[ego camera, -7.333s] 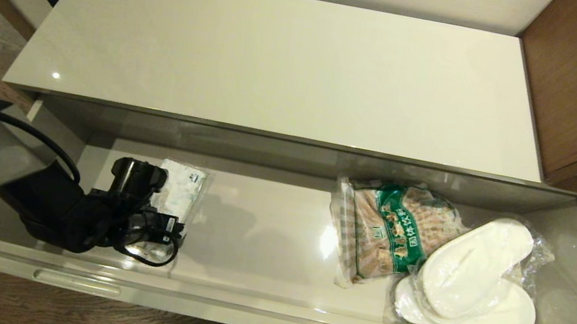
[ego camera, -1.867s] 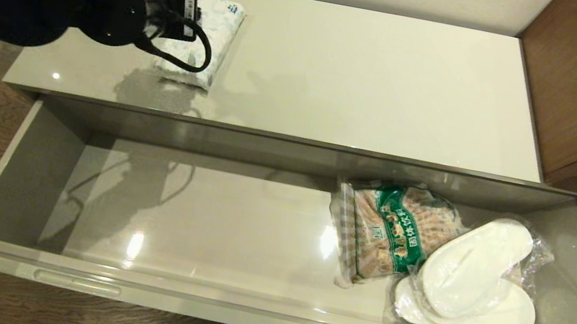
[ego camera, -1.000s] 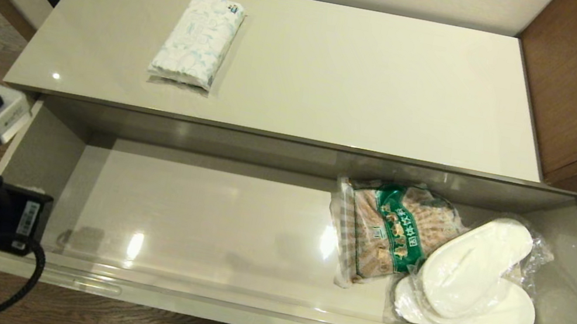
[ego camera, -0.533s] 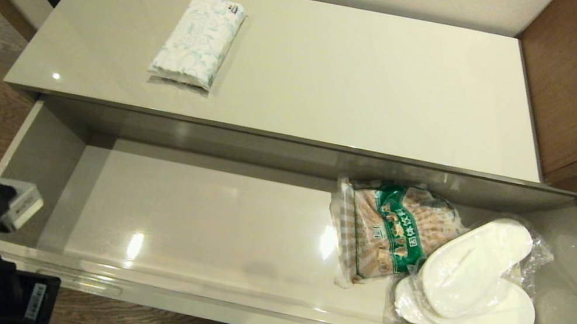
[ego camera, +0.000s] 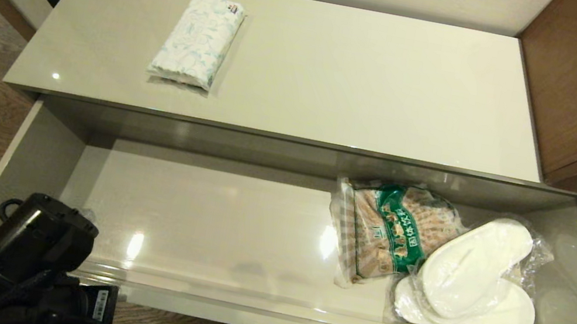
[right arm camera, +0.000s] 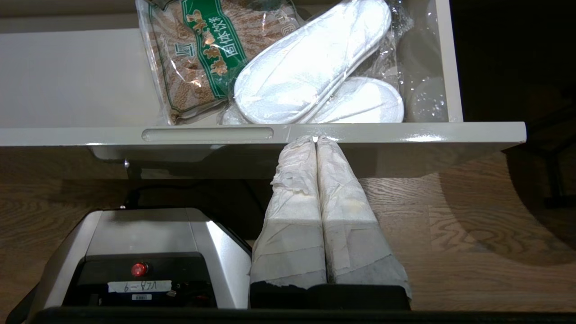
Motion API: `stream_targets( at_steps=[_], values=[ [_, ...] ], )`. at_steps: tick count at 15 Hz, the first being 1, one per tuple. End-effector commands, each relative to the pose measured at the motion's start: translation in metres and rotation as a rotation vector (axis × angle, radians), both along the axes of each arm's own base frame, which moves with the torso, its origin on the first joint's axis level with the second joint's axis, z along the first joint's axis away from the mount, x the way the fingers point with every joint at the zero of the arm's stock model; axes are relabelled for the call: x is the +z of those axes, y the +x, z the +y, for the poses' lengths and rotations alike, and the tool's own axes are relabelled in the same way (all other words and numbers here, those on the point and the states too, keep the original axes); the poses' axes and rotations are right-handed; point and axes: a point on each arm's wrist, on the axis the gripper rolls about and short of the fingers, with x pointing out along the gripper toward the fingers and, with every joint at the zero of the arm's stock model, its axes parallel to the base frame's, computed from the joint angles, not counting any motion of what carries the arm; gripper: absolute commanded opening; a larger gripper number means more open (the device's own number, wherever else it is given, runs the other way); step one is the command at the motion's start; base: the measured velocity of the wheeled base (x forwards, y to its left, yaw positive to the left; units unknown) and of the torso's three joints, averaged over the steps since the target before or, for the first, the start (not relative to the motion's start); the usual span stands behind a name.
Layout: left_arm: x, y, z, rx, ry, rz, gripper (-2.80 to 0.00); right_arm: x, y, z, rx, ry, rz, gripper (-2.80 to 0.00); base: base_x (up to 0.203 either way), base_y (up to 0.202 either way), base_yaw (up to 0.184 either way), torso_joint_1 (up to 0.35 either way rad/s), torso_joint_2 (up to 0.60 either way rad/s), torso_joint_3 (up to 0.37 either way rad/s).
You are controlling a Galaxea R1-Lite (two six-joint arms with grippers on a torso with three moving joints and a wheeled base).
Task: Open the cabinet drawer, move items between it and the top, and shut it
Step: Pick up the tissue on the table
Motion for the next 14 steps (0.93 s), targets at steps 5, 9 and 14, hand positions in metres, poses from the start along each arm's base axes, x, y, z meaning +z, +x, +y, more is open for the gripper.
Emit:
stream_targets(
  at_steps=[5, 9, 14],
  values=[
    [0.044, -0.056, 0.029, -0.039, -0.058, -0.076, -2.80, -0.001, -0.001, 0.000, -0.001, 0.000, -0.011, -2.80, 0.000, 0.000, 0.000, 0.000, 0.00, 0.000],
    [0.044, -0.072, 0.041, -0.028, -0.054, -0.088, -2.80, -0.001, -0.001, 0.000, -0.001, 0.000, -0.011, -2.80, 0.000, 0.000, 0.000, 0.000, 0.00, 0.000],
    [0.042, -0.071, 0.041, -0.028, -0.034, -0.074, -2.80, -0.001, -0.001, 0.000, -0.001, 0.000, -0.011, -2.80, 0.000, 0.000, 0.000, 0.000, 0.00, 0.000]
  ],
)
